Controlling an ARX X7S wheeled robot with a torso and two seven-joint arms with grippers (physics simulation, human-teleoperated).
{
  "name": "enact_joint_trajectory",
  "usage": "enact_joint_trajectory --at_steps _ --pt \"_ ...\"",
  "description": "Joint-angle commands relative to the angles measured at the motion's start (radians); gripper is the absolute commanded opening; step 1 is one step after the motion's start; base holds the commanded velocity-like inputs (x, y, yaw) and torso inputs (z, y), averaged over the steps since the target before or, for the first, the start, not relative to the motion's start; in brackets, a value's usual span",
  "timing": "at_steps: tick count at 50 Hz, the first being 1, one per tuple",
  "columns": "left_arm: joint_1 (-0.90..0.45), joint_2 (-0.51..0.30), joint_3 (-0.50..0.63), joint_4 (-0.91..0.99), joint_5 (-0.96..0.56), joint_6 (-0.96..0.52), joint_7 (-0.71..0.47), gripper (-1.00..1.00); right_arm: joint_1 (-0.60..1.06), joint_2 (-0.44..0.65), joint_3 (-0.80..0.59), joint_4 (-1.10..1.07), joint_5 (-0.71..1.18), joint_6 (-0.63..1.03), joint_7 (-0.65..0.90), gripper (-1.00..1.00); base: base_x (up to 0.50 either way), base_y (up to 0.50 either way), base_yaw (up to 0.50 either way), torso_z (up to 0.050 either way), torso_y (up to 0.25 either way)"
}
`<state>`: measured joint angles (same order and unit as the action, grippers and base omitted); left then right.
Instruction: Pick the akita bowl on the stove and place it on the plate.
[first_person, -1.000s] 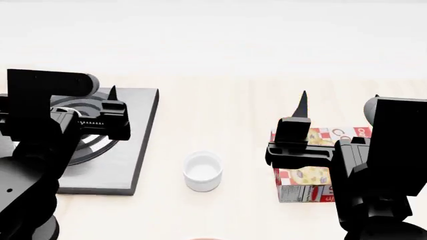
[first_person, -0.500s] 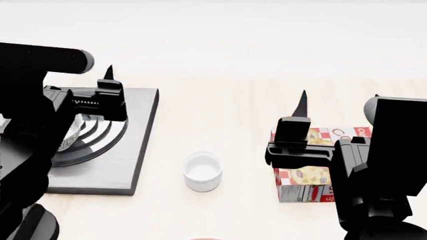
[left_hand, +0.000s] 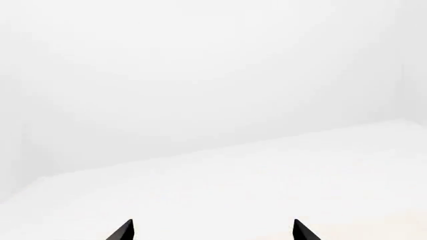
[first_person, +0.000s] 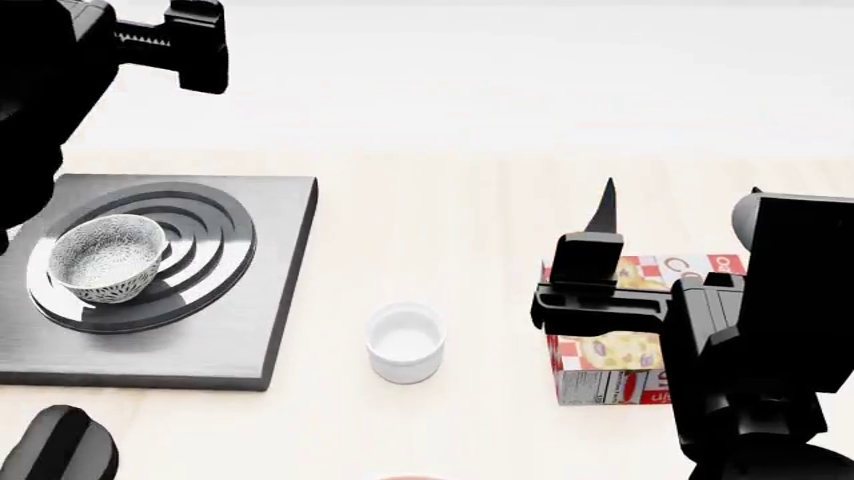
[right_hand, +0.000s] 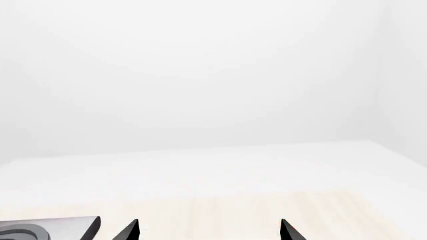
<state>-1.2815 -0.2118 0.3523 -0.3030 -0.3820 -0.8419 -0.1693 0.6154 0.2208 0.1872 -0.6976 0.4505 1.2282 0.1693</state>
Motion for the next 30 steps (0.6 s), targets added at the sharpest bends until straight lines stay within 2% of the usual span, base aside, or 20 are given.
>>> enact_joint_trajectory --at_steps 1,5,11,17,23,30 --pt "-0.116 0.053 0.017 -0.329 0.061 0.107 -0.016 1.00 -0.003 0.002 0.001 0.000 0.006 -0.007 0.005 1.00 0.00 0.00 0.00 0.000 0.000" --pt "-0.135 0.079 -0.006 -0.447 0.060 0.130 -0.042 1.00 -0.003 0.003 0.001 0.006 0.008 -0.011 0.004 1.00 0.00 0.00 0.00 0.000 0.000" --pt "-0.145 0.095 0.007 -0.510 0.069 0.161 -0.034 1.00 0.001 0.004 0.005 0.000 0.014 -0.002 0.010 1.00 0.00 0.00 0.00 0.000 0.000" --pt "-0.214 0.128 -0.037 -0.671 0.057 0.203 -0.073 1.00 0.000 0.003 0.007 -0.005 0.018 -0.001 0.016 1.00 0.00 0.00 0.00 0.000 0.000" --pt "-0.226 0.139 -0.007 -0.722 0.076 0.248 -0.048 1.00 -0.005 0.006 0.002 0.011 0.016 -0.019 0.013 1.00 0.00 0.00 0.00 0.000 0.000" --pt "-0.220 0.133 -0.047 -0.736 0.034 0.269 -0.029 1.00 0.000 0.005 0.004 0.005 0.025 -0.008 0.019 1.00 0.00 0.00 0.00 0.000 0.000"
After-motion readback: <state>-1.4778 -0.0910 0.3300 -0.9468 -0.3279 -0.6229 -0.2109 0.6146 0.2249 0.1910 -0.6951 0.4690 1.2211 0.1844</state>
